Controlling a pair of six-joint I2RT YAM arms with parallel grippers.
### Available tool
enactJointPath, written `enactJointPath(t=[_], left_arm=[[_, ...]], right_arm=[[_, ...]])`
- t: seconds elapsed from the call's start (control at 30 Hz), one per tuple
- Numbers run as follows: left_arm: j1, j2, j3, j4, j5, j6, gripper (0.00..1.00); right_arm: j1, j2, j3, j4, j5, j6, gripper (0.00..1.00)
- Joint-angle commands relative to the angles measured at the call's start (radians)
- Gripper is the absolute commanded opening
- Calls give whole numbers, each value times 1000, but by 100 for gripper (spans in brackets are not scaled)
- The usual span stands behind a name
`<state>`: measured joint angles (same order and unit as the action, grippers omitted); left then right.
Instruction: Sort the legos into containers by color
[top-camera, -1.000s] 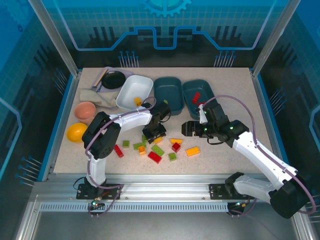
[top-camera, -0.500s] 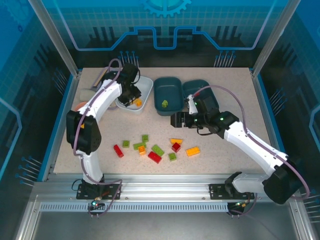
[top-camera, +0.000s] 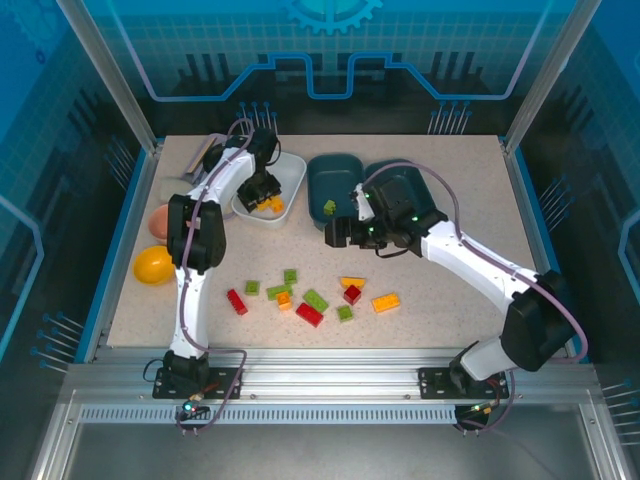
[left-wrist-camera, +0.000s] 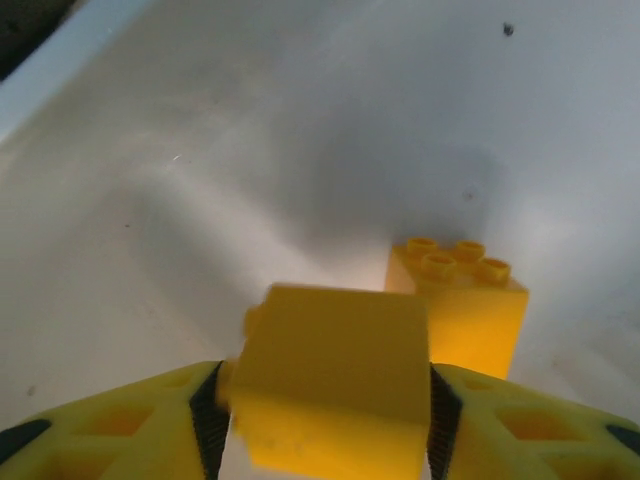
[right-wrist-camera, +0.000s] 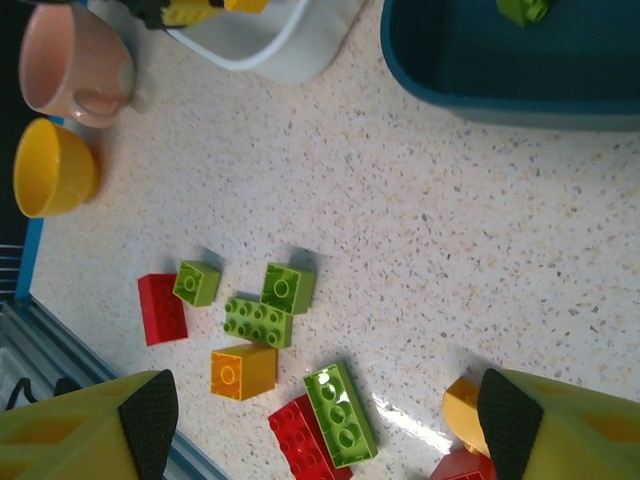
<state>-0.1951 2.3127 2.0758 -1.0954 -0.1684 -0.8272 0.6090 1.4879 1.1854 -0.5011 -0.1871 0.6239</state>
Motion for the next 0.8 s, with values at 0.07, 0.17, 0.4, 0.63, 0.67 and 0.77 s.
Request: enactJointPath(t=[0.07,0.17,0.4,0.63,0.67,0.77], left_arm=[[6,-21,22,-41,11,13,69],[6,-57,43,-46,20,17,74],[-10,-299,-60,-30,17,15,81],[-22,-780,-599,172,102,-62,84],[-28,-838,-667,196,111,-75,84],[-56,-1032,-859,247,138,-122,84]], right_arm=[[91,103,95,-151,29,-98,81],[157,176,143,-195,75,-129,80],[270,396,333,-268,143,-12,80],[307,579,477,-316,174,176,75],[312,602,498,-324,179,192,75],[327,669,567,-353,189,235,74]])
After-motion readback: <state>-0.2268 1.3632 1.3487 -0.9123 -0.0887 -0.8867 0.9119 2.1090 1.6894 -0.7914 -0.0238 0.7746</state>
